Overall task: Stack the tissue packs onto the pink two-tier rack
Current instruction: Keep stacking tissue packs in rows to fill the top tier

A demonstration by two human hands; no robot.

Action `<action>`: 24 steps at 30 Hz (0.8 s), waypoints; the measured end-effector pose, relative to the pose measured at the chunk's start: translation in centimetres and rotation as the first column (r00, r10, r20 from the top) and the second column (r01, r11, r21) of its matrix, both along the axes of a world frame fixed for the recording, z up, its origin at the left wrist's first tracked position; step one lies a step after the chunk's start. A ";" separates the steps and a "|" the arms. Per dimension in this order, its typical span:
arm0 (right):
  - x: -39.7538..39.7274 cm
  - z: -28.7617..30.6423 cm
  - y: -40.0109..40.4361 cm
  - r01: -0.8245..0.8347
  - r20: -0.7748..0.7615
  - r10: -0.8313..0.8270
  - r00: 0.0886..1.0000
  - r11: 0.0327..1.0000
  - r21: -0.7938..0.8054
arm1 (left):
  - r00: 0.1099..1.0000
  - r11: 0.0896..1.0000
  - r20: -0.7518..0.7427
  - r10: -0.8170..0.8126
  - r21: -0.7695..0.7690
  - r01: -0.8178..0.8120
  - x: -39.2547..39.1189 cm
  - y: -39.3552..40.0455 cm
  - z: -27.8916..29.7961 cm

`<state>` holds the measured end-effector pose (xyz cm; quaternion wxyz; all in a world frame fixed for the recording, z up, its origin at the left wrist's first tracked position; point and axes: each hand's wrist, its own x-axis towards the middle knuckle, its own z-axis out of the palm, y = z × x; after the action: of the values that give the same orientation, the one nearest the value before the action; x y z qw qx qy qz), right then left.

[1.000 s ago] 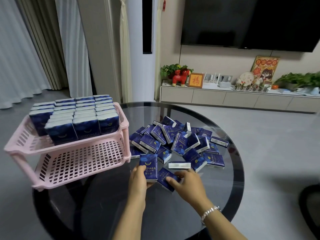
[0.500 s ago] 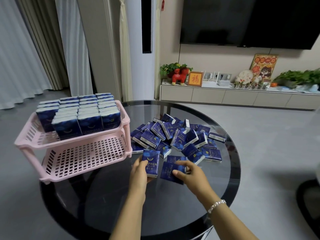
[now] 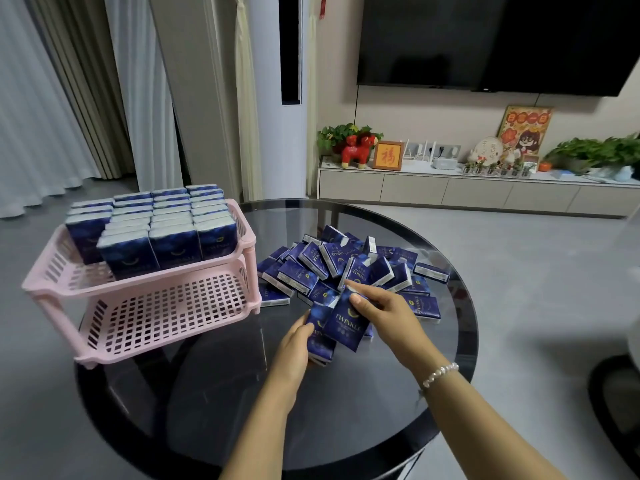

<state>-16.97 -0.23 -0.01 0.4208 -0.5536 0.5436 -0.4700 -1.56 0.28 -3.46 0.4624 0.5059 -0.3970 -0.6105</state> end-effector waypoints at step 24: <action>-0.6 -3.2 -3.5 0.126 -0.717 0.025 0.697 0.980 0.157 | 0.991 0.992 -0.036 0.125 0.009 -0.125 0.9 -1.2 -1.7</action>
<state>-17.60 -3.78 -3.21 0.2152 -0.6337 0.7222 -0.1744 -0.66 -0.96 -5.18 0.5052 0.5200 -0.3538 -0.5909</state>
